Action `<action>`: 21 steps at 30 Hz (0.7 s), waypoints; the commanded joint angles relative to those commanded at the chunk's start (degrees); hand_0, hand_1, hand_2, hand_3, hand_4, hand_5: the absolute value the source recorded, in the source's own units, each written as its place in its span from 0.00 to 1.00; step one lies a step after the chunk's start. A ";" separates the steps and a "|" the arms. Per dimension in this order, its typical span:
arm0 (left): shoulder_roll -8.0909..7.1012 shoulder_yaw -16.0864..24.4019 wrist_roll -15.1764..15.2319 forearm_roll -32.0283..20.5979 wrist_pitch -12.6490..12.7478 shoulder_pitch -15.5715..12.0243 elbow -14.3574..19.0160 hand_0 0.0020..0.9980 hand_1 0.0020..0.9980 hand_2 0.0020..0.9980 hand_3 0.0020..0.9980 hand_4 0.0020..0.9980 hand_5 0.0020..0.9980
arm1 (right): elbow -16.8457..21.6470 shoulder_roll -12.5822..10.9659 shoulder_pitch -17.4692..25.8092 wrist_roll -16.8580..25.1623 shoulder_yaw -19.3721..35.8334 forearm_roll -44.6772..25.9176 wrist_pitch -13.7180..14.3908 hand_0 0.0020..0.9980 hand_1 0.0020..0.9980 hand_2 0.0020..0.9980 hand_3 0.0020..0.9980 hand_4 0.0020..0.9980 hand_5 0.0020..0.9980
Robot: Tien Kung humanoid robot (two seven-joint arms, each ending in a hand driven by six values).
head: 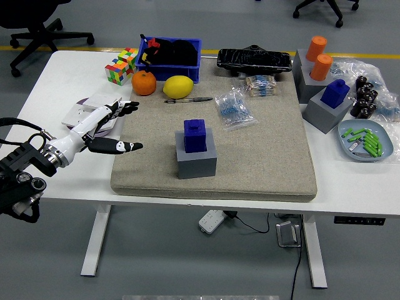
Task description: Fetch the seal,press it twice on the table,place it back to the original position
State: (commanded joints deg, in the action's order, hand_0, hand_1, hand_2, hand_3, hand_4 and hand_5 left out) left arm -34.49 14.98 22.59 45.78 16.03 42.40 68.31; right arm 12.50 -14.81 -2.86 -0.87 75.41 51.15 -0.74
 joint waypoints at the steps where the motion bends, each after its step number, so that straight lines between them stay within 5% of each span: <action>1: 0.44 0.19 -0.04 0.03 0.03 0.02 0.28 0.90 0.91 0.90 0.88 0.96 0.17 | 0.04 0.01 -0.08 0.03 0.00 0.00 0.03 0.71 0.63 0.63 0.60 0.71 0.48; 6: 2.92 0.54 -0.67 0.43 0.06 0.40 0.48 0.89 0.91 0.89 0.88 0.96 0.18 | 0.21 0.06 -0.36 0.13 -0.22 -0.11 0.13 0.71 0.63 0.63 0.60 0.71 0.48; 14: 7.78 0.10 -1.62 0.01 0.20 1.64 -4.00 0.89 0.90 0.87 0.88 0.95 0.12 | -0.08 0.01 -0.21 -0.01 -0.26 -0.01 0.03 0.71 0.63 0.63 0.60 0.70 0.48; 21: 10.53 -0.46 -2.20 -0.66 0.07 2.03 -6.29 0.88 0.88 0.84 0.86 0.95 0.10 | 0.02 0.01 -0.37 0.01 -0.36 -0.12 0.02 0.71 0.63 0.63 0.60 0.70 0.48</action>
State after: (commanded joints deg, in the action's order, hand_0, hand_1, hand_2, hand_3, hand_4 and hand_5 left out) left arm -23.96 14.52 20.39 45.12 16.10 44.43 62.02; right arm 12.52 -14.80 -3.23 -0.86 75.05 51.03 -0.71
